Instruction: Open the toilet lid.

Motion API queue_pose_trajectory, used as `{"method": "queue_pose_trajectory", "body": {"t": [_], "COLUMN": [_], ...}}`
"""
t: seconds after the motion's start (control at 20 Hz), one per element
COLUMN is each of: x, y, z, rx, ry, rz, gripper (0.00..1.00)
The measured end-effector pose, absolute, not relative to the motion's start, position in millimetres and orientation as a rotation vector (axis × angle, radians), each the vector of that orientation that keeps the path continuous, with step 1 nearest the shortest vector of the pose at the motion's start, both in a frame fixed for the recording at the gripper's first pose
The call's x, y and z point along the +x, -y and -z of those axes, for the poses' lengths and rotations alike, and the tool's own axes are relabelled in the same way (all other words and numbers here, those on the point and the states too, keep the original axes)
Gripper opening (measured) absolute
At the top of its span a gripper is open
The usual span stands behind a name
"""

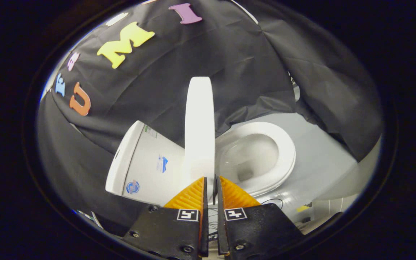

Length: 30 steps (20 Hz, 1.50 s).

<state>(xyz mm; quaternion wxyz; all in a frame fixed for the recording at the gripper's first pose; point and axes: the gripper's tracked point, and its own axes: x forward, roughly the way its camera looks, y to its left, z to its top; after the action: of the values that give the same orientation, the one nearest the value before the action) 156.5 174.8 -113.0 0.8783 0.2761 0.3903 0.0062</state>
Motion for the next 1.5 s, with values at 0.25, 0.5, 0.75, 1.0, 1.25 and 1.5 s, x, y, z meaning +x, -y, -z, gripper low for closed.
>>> {"method": "queue_pose_trajectory", "body": {"t": [0.25, 0.5, 0.75, 1.0, 1.25, 1.5], "x": [159.0, 160.2, 161.5, 161.8, 163.6, 163.3], "y": [-194.2, -221.9, -247.6, -269.6, -290.6, -307.4], "z": [100.0, 88.4, 75.9, 70.8, 66.7, 64.4], "rx": [0.525, 0.477, 0.497, 0.469, 0.429, 0.405], "ry": [-0.808, -0.799, -0.808, -0.806, -0.806, -0.801], "rz": [-0.025, -0.057, -0.111, -0.142, -0.167, -0.177], "gripper": [0.13, 0.13, 0.13, 0.14, 0.15, 0.17]}}
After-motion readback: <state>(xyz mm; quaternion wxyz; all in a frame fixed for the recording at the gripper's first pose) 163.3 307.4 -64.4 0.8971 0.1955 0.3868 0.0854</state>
